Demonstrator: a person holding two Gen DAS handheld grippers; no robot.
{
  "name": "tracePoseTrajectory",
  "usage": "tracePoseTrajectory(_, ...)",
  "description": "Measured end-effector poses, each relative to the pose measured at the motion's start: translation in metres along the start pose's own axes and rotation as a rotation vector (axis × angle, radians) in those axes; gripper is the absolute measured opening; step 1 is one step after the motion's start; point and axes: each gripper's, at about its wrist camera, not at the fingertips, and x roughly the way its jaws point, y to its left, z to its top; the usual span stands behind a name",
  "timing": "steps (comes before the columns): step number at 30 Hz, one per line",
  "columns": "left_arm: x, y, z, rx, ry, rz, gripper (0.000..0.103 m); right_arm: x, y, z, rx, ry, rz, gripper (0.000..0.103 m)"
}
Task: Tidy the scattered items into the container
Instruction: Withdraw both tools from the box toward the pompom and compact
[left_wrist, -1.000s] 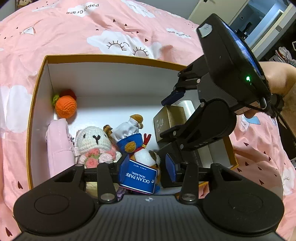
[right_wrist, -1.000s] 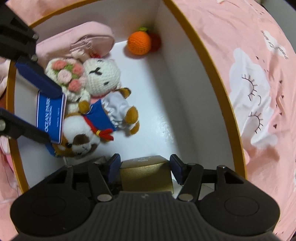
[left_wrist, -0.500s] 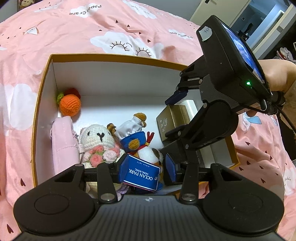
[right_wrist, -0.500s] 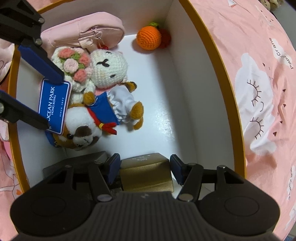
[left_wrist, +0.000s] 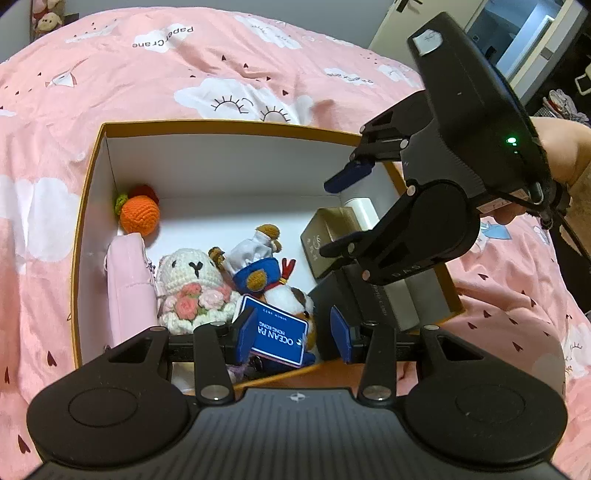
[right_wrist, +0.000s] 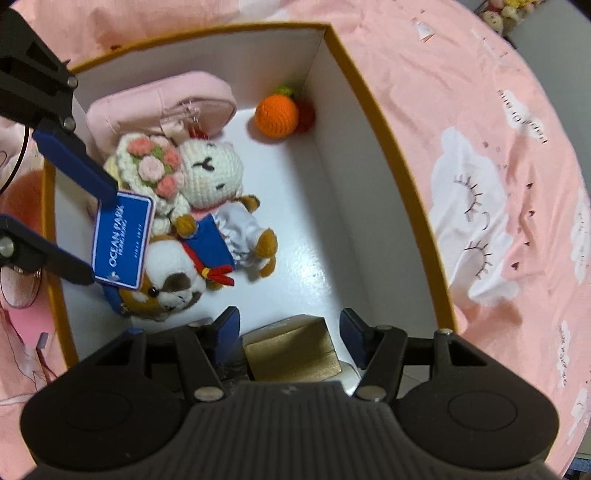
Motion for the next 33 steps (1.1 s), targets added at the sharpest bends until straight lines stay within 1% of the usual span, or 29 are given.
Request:
tracePoseTrajectory(6,-0.02,-0.01,-0.008,0.038,-0.055,0.026,0.049,-0.03,0.02,-0.004,0.076,-0.122,-0.076,0.063)
tracePoseTrajectory(8,-0.027,-0.012,-0.011,0.048,-0.075,0.036,0.049,-0.041,0.029,-0.007,0.105,-0.166,-0.115,0.062)
tracePoseTrajectory(10,-0.035,-0.013,-0.014,0.056,-0.095,0.048,0.049,-0.05,0.038,-0.009,0.149,-0.209,-0.153,0.063)
tracePoseTrajectory(13,-0.045,-0.013,-0.02,0.065,-0.115,0.065,0.049,-0.066,0.052,-0.014,0.24,-0.291,-0.186,0.063)
tracePoseTrajectory(17,-0.058,-0.011,-0.03,0.063,-0.133,0.077,0.049,-0.086,0.07,-0.021,0.375,-0.397,-0.223,0.067)
tracePoseTrajectory(21,-0.068,-0.005,-0.041,0.046,-0.145,0.091,0.049,-0.1,0.092,-0.03,0.475,-0.504,-0.217,0.068)
tracePoseTrajectory(24,-0.073,0.0,-0.049,0.034,-0.146,0.105,0.049,-0.106,0.113,-0.033,0.538,-0.565,-0.233,0.068)
tracePoseTrajectory(30,-0.078,0.011,-0.072,0.031,-0.122,0.129,0.05,-0.107,0.144,-0.04,0.711,-0.612,-0.268,0.068)
tracePoseTrajectory(33,-0.08,0.016,-0.084,0.033,-0.111,0.133,0.049,-0.104,0.159,-0.045,0.777,-0.62,-0.294,0.068)
